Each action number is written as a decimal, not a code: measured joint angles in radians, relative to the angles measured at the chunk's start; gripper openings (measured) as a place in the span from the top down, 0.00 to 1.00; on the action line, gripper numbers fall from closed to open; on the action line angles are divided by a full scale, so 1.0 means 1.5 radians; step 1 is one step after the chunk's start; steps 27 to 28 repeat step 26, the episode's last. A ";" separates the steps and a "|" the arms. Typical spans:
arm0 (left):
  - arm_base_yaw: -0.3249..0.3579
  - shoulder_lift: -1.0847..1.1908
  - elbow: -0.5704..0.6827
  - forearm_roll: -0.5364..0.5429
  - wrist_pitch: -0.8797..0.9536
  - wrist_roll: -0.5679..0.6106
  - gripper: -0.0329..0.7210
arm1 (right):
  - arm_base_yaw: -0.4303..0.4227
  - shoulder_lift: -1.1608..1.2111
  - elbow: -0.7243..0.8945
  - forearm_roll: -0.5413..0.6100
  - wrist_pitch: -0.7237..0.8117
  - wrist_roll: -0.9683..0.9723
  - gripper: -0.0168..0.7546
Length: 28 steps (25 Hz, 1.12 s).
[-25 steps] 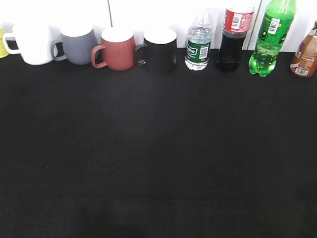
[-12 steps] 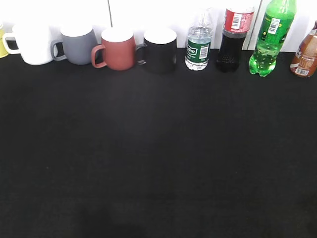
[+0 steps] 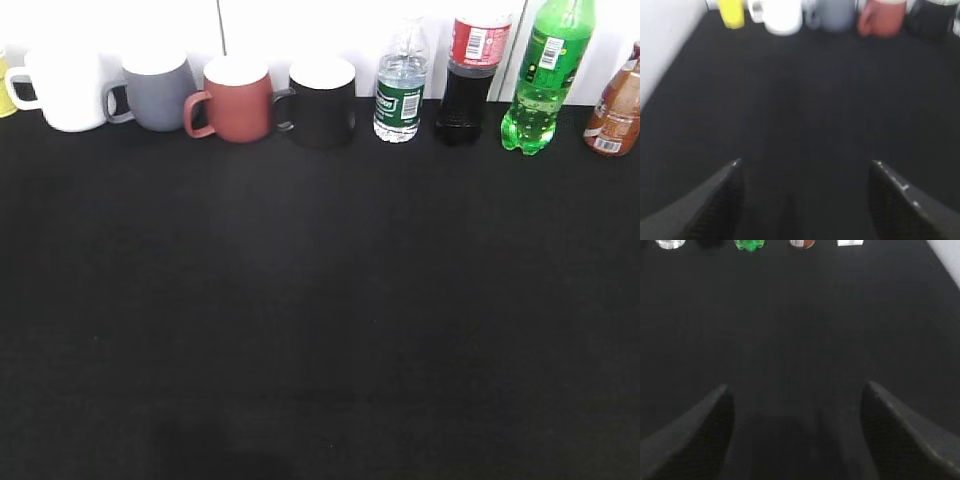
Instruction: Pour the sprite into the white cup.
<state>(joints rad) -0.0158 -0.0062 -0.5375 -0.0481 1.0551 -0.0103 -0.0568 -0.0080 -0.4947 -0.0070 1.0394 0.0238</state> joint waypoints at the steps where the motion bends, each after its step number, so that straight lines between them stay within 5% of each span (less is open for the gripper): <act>1: 0.001 0.000 0.000 0.000 0.000 0.000 0.19 | 0.000 0.000 0.000 0.000 0.000 0.000 0.22; 28: 0.002 0.000 0.000 0.000 0.000 0.000 0.19 | 0.000 -0.001 0.000 0.000 0.000 0.000 0.22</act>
